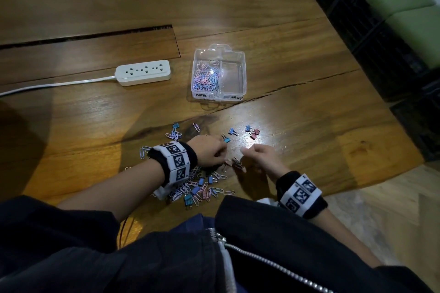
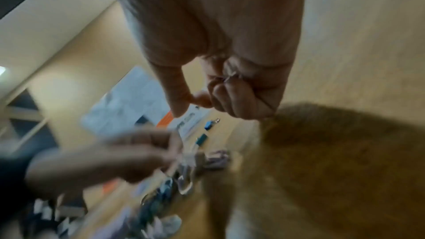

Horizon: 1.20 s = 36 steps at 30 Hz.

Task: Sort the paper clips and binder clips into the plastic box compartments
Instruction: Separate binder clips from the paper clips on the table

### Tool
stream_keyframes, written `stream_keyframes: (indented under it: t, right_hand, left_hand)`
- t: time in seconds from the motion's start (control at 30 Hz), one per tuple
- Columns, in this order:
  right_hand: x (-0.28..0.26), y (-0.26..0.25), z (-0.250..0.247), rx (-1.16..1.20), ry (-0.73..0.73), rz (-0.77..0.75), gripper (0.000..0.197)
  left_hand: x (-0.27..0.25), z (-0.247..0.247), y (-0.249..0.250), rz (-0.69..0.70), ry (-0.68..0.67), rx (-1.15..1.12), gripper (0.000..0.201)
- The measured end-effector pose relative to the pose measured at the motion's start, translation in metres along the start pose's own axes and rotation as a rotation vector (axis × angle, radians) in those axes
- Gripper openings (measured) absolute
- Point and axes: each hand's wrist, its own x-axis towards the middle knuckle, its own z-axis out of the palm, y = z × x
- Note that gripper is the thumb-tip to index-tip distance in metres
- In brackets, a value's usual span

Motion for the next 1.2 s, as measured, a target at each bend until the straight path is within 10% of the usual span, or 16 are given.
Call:
stream_keyframes:
  t: [0.23,0.4,0.57,0.83,0.97,1.2]
  right_hand:
    - [0.000,0.010,0.017,-0.763,0.079,-0.202,0.023]
    - [0.001,0.010,0.021,-0.807,-0.008,-0.194,0.003]
    - [-0.001,0.011,0.019,-0.711,0.001,-0.222,0.014]
    - [-0.002,0.004,-0.020,0.338,-0.028,-0.004,0.022]
    - [0.004,0.000,-0.041,0.600,-0.006,0.056,0.025]
    - [-0.004,-0.001,-0.054,0.250,0.190,0.032,0.028]
  left_hand:
    - [0.001,-0.005,-0.005,-0.193,-0.052,-1.399,0.006]
    - [-0.002,-0.009,-0.007,-0.148,-0.061,-1.612,0.003]
    - [-0.003,-0.009,-0.005,-0.241,0.016,-1.374,0.027]
    - [-0.009,-0.004,-0.012,-0.262,-0.036,-1.156,0.019]
    - [-0.012,-0.005,-0.002,-0.093,-0.047,-0.501,0.008]
    - [-0.006,-0.004,0.005,-0.013,0.046,0.140,0.028]
